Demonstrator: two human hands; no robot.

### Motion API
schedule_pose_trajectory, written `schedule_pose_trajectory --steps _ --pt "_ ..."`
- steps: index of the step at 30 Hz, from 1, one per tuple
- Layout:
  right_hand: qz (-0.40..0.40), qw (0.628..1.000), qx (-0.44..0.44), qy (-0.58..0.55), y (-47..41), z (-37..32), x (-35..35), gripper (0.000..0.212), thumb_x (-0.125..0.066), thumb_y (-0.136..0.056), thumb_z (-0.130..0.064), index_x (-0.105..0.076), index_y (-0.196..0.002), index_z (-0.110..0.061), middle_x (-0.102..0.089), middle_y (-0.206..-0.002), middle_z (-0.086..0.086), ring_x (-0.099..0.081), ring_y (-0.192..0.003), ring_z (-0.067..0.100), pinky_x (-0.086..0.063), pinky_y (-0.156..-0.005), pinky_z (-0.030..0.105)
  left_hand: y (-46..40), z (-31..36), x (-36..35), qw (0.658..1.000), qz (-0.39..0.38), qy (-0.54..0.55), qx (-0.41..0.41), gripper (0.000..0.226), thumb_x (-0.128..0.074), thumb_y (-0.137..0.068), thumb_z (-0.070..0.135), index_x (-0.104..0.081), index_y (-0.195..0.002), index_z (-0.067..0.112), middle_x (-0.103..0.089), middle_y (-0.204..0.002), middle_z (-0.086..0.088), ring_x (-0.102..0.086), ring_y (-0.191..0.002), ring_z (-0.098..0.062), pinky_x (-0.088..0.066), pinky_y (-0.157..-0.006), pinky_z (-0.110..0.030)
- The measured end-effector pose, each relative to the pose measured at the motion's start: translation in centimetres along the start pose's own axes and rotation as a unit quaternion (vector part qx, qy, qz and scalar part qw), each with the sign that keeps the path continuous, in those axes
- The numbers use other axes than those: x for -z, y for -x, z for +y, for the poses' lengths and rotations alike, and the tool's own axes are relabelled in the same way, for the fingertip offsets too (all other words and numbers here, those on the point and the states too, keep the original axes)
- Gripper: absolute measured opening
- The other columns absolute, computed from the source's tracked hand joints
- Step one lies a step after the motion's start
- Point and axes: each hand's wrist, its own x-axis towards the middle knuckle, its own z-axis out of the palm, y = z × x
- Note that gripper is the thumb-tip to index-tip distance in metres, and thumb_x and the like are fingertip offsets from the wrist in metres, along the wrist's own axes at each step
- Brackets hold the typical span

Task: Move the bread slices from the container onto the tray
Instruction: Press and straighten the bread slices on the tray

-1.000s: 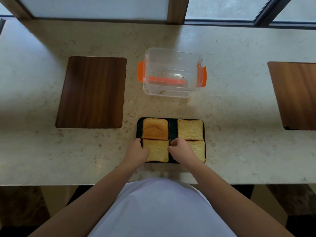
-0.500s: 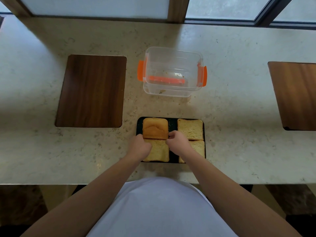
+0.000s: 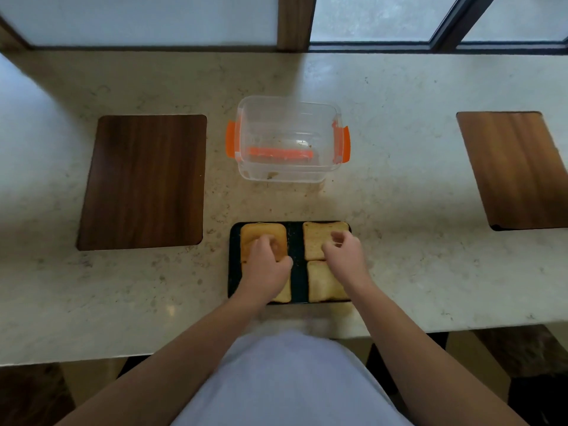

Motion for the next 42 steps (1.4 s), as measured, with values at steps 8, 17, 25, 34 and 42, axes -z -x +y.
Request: schedule_pose_trajectory --steps 8,17,25,34,42 --pt "-0.02 0.995 -0.064 0.068 -0.9 0.5 2.4 0.059 -0.055 -0.085 -0.026 -0.05 -0.14 -0.005 -0.046 -0.141 0.016 -0.05 -0.125 0.035 -0.048 -0.103 0.055 -2.8 4.0 -4.6 0.995 -0.068 -0.019 0.067 0.061 -0.055 -0.09 0.017 -0.035 -0.148 0.008 -0.041 -0.148 -0.009 -0.048 -0.108 -0.017 -0.041 -0.074 -0.027" --pt "-0.022 0.993 -0.083 0.08 -1.2 0.2 2.2 0.062 -0.057 -0.084 -0.028 -0.045 -0.142 -0.007 -0.044 -0.143 0.015 -0.048 -0.128 0.034 -0.042 -0.107 0.054 -3.5 5.0 -5.5 0.989 -0.086 -0.042 0.111 0.064 -0.052 -0.088 0.018 -0.033 -0.148 0.004 -0.051 -0.138 -0.017 -0.059 -0.109 -0.03 -0.053 -0.073 -0.038" --pt "-0.045 0.994 -0.077 0.07 -1.3 -0.4 1.6 0.058 -0.057 -0.082 -0.03 -0.049 -0.137 -0.011 -0.046 -0.14 0.01 -0.051 -0.124 0.029 -0.04 -0.107 0.054 -3.5 4.2 -4.9 0.99 -0.07 -0.025 0.117 0.07 -0.055 -0.09 0.024 -0.029 -0.152 0.004 -0.051 -0.135 -0.009 -0.044 -0.067 -0.003 -0.032 -0.051 -0.021" --pt "-0.034 0.997 -0.048 0.047 -0.6 0.8 2.8 0.058 -0.058 -0.087 -0.027 -0.048 -0.141 -0.009 -0.047 -0.143 0.012 -0.045 -0.132 0.03 -0.042 -0.109 0.053 -2.7 3.7 -4.2 0.994 -0.063 -0.012 0.094 0.04 -0.058 -0.09 0.018 -0.051 -0.129 0.01 -0.051 -0.101 0.009 -0.039 -0.065 0.0 -0.031 -0.053 -0.019" --pt "-0.061 0.996 -0.067 0.025 2.0 5.7 4.8 0.048 -0.059 -0.09 -0.022 -0.054 -0.137 -0.01 -0.06 -0.124 0.005 -0.057 -0.1 0.015 -0.05 -0.081 0.031 1.1 0.7 -5.1 0.98 -0.144 0.024 0.137 0.067 -0.06 -0.09 0.012 -0.031 -0.15 0.01 -0.049 -0.134 -0.005 -0.051 -0.1 -0.008 -0.043 -0.072 -0.024"
